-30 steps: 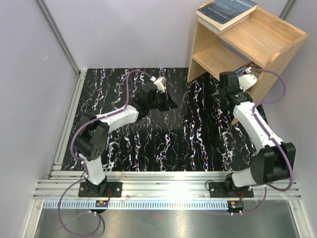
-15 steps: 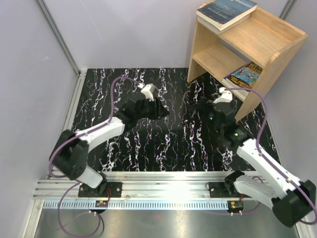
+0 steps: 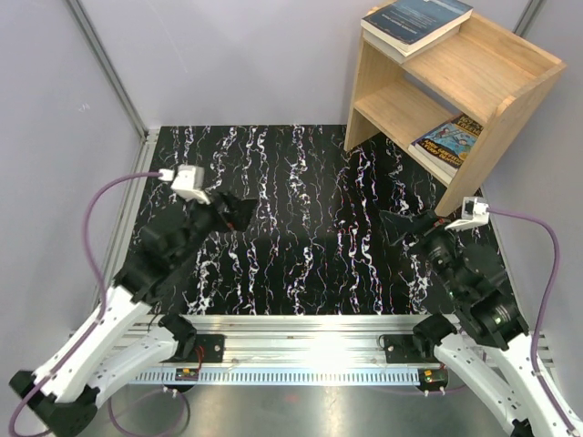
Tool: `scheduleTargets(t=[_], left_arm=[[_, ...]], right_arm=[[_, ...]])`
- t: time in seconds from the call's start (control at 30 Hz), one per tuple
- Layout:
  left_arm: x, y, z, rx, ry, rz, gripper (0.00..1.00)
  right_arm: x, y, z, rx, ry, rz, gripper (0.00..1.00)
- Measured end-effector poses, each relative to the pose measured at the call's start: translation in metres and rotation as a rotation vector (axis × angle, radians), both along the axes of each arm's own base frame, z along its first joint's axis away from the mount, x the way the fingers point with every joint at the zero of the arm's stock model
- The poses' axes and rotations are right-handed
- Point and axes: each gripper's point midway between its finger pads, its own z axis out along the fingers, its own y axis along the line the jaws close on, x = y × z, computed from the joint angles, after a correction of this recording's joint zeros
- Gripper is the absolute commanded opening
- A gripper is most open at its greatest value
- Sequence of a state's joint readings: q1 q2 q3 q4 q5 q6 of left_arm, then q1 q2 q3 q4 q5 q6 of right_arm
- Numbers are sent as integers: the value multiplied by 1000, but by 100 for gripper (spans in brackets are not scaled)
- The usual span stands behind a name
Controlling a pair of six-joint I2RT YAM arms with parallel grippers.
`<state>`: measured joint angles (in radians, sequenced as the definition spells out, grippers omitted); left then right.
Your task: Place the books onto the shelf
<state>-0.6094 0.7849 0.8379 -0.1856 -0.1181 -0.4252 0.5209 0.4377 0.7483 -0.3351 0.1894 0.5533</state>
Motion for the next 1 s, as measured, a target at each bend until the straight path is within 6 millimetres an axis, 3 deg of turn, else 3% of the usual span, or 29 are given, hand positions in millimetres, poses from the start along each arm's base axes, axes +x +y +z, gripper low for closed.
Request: scheduleTargets(t=[0.27, 0.43, 0.67, 1.0], left_arm=[[-43, 72, 22, -7, -82, 189, 99], [-58, 102, 15, 8, -85, 281, 99], [-72, 125, -9, 12, -84, 348, 99], [-73, 133, -12, 16, -85, 384, 99]], right_arm=[[-40, -21, 2, 151, -88, -4, 100], [-58, -43, 5, 238, -114, -62, 100], [-63, -61, 6, 239, -92, -142, 100], [-66, -70, 4, 175, -97, -171, 100]])
